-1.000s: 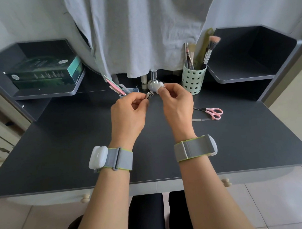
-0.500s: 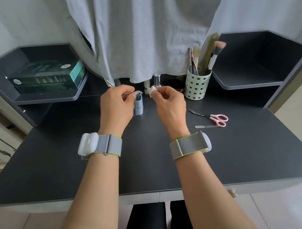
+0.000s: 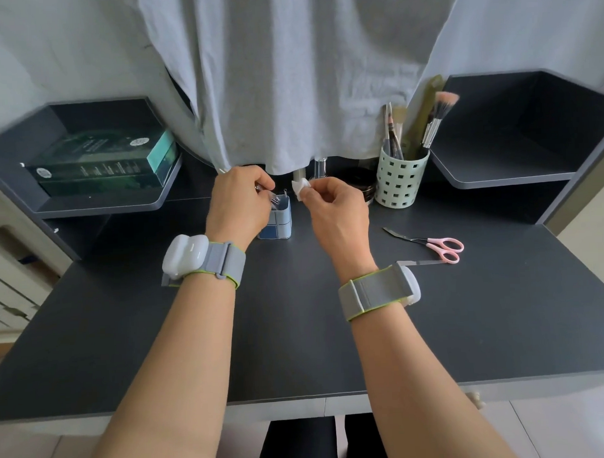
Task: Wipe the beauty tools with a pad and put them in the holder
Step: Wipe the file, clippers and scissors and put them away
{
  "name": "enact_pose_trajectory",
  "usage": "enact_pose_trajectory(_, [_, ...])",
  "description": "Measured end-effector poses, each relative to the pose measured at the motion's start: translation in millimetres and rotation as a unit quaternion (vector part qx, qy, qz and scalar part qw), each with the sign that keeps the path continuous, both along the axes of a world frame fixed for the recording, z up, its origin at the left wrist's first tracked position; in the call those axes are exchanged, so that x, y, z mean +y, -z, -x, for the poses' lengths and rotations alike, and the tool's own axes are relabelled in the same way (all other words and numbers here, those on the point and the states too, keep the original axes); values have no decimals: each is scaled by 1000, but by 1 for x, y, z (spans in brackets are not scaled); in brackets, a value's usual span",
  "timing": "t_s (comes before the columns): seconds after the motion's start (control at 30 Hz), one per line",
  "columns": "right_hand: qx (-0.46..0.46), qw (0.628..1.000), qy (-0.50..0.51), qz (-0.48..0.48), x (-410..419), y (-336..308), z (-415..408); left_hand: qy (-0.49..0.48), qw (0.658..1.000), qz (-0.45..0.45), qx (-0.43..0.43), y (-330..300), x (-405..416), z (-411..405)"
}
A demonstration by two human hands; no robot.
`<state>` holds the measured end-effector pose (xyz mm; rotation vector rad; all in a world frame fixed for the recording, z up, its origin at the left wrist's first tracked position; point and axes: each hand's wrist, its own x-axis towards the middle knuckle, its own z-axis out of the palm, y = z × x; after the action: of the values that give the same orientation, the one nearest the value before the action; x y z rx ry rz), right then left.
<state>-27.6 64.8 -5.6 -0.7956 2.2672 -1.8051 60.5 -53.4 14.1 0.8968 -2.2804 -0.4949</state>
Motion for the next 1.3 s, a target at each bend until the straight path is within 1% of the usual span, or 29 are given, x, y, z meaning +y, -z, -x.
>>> enact_pose_trajectory(0.37, [1,1000,-3,-8,-3,6,3,9,997,25,-72,4,8,17])
enact_pose_trajectory(0.57, [-8,1000,-4,-12,-4,10,6,-19,996,40,-82,9,13,22])
enact_pose_trajectory(0.73, [-9,1000,-4,-14,-1,12,7,-16,995,30,-98,15,13,26])
enact_pose_trajectory(0.87, [-16,1000,-1,-16,1,12,7,-11,993,40,-114,16,12,28])
enact_pose_trajectory(0.97, [-18,1000,-1,-15,6,12,7,-7,993,53,-104,16,15,29])
enact_pose_trajectory(1.1, [-20,1000,8,-13,11,11,8,2,995,75,-67,11,23,30])
enact_pose_trajectory(1.3, [-17,1000,17,-4,23,2,9,32,995,76,-47,3,40,37])
